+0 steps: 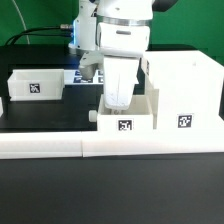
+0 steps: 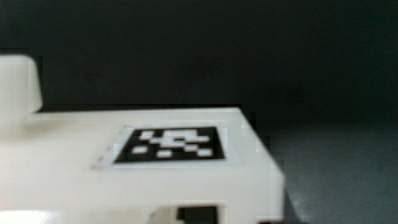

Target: Assemble drawer

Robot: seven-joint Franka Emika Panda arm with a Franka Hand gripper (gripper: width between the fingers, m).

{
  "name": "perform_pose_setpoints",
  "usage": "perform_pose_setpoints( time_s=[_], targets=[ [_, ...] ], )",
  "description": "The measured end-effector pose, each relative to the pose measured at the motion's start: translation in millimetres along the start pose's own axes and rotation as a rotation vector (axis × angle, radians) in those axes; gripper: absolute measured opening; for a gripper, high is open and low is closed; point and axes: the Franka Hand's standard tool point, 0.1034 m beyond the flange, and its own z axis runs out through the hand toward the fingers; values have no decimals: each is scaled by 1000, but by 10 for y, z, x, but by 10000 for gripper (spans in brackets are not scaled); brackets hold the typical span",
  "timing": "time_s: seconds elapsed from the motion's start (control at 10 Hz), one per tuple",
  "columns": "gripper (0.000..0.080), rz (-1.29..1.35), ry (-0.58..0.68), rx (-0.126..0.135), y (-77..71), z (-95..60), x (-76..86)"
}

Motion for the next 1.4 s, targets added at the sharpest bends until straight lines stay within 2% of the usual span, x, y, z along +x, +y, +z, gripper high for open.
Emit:
perform_pose_setpoints(
  time_s=[0.1, 0.6, 1.2, 1.4],
  targets=[
    [42, -7, -5, 12, -5, -4, 7],
    [42, -1, -6, 13, 4, -3, -16],
    [42, -52, -19, -7, 22, -6, -31],
    [42, -52, -20, -6, 21, -4, -35]
  ],
)
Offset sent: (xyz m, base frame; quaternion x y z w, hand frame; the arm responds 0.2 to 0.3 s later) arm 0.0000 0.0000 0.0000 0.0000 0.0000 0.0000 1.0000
